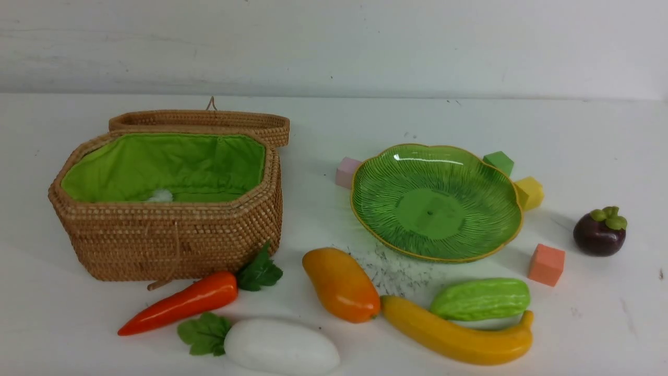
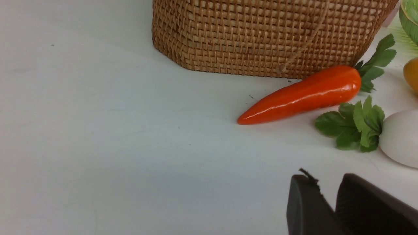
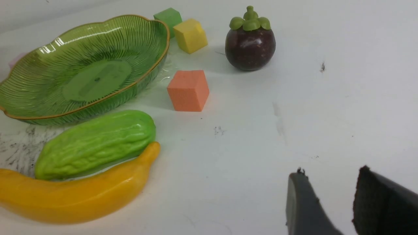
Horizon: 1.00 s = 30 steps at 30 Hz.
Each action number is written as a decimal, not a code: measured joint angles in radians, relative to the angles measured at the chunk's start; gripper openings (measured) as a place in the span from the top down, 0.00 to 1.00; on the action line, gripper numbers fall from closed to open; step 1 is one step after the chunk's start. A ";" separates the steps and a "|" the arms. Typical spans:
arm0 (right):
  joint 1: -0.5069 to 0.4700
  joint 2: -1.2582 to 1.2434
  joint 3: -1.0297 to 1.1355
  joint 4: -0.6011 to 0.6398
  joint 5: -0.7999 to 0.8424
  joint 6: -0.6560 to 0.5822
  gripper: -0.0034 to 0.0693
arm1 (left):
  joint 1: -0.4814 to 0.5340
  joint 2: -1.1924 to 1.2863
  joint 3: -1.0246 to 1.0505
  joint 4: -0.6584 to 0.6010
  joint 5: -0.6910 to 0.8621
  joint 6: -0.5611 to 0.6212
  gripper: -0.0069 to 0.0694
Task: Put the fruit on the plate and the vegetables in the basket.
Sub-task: Use the left arm to grab a carrot and put it into the left basket
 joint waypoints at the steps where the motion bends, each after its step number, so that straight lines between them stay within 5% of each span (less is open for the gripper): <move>1: 0.000 0.000 0.000 0.000 0.000 0.000 0.62 | 0.000 0.000 0.000 0.000 0.000 0.000 0.72; 11: 0.000 0.000 0.000 0.000 0.000 0.000 0.62 | 0.000 0.000 0.000 -0.036 -0.063 -0.015 0.72; 22: 0.000 0.000 0.000 0.000 0.000 0.000 0.62 | 0.000 0.000 0.000 -0.395 -0.376 -0.195 0.71; 30: 0.000 0.000 0.000 0.000 0.000 0.000 0.62 | 0.000 0.000 -0.005 -0.583 -0.451 -0.239 0.71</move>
